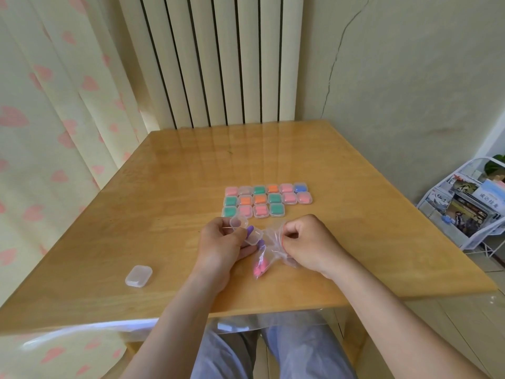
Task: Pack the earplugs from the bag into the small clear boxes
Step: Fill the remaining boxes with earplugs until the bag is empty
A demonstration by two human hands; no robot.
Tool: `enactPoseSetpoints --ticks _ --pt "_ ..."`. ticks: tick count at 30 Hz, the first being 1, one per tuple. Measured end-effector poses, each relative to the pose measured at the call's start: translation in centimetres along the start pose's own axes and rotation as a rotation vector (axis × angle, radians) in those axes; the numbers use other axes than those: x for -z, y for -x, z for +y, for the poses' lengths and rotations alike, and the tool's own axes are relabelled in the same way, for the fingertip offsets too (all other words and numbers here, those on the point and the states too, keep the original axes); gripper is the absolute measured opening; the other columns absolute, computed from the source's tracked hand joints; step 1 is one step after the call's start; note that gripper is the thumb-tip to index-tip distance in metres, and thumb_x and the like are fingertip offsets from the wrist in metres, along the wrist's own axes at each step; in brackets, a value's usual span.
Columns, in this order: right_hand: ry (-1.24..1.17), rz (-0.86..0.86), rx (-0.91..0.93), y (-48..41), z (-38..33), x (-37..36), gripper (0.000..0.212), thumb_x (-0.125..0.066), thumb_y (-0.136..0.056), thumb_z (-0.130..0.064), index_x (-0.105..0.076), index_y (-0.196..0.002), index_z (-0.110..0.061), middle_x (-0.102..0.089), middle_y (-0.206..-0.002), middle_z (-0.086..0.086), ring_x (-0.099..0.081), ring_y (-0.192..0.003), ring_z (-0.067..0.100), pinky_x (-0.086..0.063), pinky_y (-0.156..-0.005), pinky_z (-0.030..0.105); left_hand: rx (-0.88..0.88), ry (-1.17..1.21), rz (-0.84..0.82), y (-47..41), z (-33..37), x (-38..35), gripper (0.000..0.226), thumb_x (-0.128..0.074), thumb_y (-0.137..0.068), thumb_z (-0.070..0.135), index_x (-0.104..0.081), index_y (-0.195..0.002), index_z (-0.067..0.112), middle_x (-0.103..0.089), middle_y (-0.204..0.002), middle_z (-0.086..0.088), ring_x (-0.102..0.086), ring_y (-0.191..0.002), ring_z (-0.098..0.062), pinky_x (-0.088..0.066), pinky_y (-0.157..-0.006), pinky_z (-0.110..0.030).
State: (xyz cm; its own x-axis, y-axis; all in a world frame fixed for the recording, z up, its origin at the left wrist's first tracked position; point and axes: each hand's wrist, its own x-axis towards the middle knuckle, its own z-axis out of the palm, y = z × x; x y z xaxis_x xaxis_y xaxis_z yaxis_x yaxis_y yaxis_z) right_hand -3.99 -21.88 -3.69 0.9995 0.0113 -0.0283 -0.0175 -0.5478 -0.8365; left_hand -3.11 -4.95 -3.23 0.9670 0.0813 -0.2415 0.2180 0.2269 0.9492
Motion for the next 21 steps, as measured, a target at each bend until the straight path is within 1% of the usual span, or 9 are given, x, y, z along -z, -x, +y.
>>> enactPoseSetpoints --ticks 2,5,8,10,12,14,16,19,21 --pt "0.019 -0.021 -0.012 -0.1 -0.1 0.0 0.027 -0.044 -0.079 0.008 -0.068 -0.069 -0.001 -0.068 -0.063 0.008 -0.057 -0.052 0.013 -0.046 -0.049 0.029 0.003 -0.002 0.011 -0.2 -0.1 0.1 0.017 -0.059 -0.094 -0.006 -0.056 -0.110 -0.002 -0.056 -0.099 -0.021 -0.075 -0.079 -0.021 -0.058 -0.057 -0.025" --pt "0.060 -0.032 -0.001 -0.3 -0.1 -0.2 0.029 -0.049 -0.078 0.009 -0.071 -0.068 -0.006 -0.066 -0.056 -0.010 -0.057 -0.051 0.005 -0.048 -0.047 0.025 -0.001 -0.005 0.002 -0.4 -0.2 0.3 0.018 -0.061 -0.094 -0.004 -0.056 -0.110 -0.001 -0.056 -0.103 -0.022 -0.074 -0.084 -0.025 -0.059 -0.060 -0.027" --pt "0.060 -0.039 0.016 -0.5 -0.2 -0.5 0.023 -0.062 -0.082 0.005 -0.073 -0.067 -0.010 -0.063 -0.052 -0.020 -0.054 -0.047 -0.004 -0.042 -0.046 0.017 -0.012 -0.016 -0.018 -0.6 -0.4 0.6 0.018 -0.061 -0.093 -0.004 -0.056 -0.110 0.000 -0.059 -0.101 -0.023 -0.075 -0.081 -0.027 -0.059 -0.062 -0.030" --pt "0.058 -0.038 0.040 -0.5 -0.3 -0.6 0.023 -0.067 -0.083 0.001 -0.073 -0.066 -0.012 -0.061 -0.049 -0.021 -0.052 -0.045 -0.005 -0.039 -0.046 0.014 -0.017 -0.013 -0.029 -0.6 -0.5 0.7 0.017 -0.061 -0.093 -0.004 -0.056 -0.108 0.002 -0.060 -0.101 -0.025 -0.075 -0.087 -0.032 -0.060 -0.064 -0.033" --pt "0.040 -0.043 0.059 -0.5 -0.4 -0.8 0.016 -0.072 -0.084 -0.005 -0.075 -0.070 -0.012 -0.063 -0.051 -0.017 -0.052 -0.045 -0.003 -0.040 -0.046 0.016 -0.019 -0.004 -0.041 -0.6 -0.6 0.8 0.017 -0.060 -0.093 -0.004 -0.056 -0.108 0.002 -0.061 -0.103 -0.028 -0.074 -0.091 -0.036 -0.061 -0.068 -0.037" --pt "0.000 -0.052 0.068 -0.5 -0.5 -0.8 0.011 -0.078 -0.084 -0.015 -0.077 -0.074 -0.013 -0.066 -0.054 -0.012 -0.053 -0.048 0.001 -0.042 -0.046 0.017 -0.019 0.004 -0.053 -0.6 -0.6 0.8 0.018 -0.060 -0.093 -0.005 -0.055 -0.110 0.001 -0.062 -0.109 -0.034 -0.074 -0.090 -0.036 -0.062 -0.072 -0.041" --pt "-0.028 -0.057 0.072 -0.5 -0.5 -0.9 0.011 -0.081 -0.083 -0.021 -0.078 -0.076 -0.014 -0.067 -0.055 -0.014 -0.053 -0.047 0.000 -0.041 -0.047 0.016 -0.014 0.039 -0.068 -0.6 -0.6 0.9 0.022 -0.059 -0.093 -0.006 -0.053 -0.114 -0.001 -0.060 -0.116 -0.038 -0.074 -0.090 -0.035 -0.062 -0.070 -0.040" --pt "0.011 -0.031 0.086 -0.8 -0.2 -1.1 0.006 -0.079 -0.085 -0.017 -0.079 -0.079 -0.016 -0.068 -0.058 -0.020 -0.056 -0.050 -0.005 -0.040 -0.048 0.013 -0.002 0.087 -0.082 -0.6 -0.5 1.0 0.024 -0.059 -0.094 -0.007 -0.053 -0.117 -0.002 -0.060 -0.119 -0.038 -0.074 -0.088 -0.033 -0.062 -0.069 -0.040" --pt "0.035 -0.014 0.099 -1.0 0.1 -1.3 0.009 -0.075 -0.085 -0.011 -0.078 -0.079 -0.017 -0.073 -0.068 -0.013 -0.059 -0.057 -0.003 -0.043 -0.051 0.015 -0.004 0.107 -0.086 -0.6 -0.6 0.9 0.023 -0.059 -0.094 -0.007 -0.053 -0.115 -0.001 -0.062 -0.116 -0.038 -0.074 -0.087 -0.032 -0.061 -0.066 -0.039"
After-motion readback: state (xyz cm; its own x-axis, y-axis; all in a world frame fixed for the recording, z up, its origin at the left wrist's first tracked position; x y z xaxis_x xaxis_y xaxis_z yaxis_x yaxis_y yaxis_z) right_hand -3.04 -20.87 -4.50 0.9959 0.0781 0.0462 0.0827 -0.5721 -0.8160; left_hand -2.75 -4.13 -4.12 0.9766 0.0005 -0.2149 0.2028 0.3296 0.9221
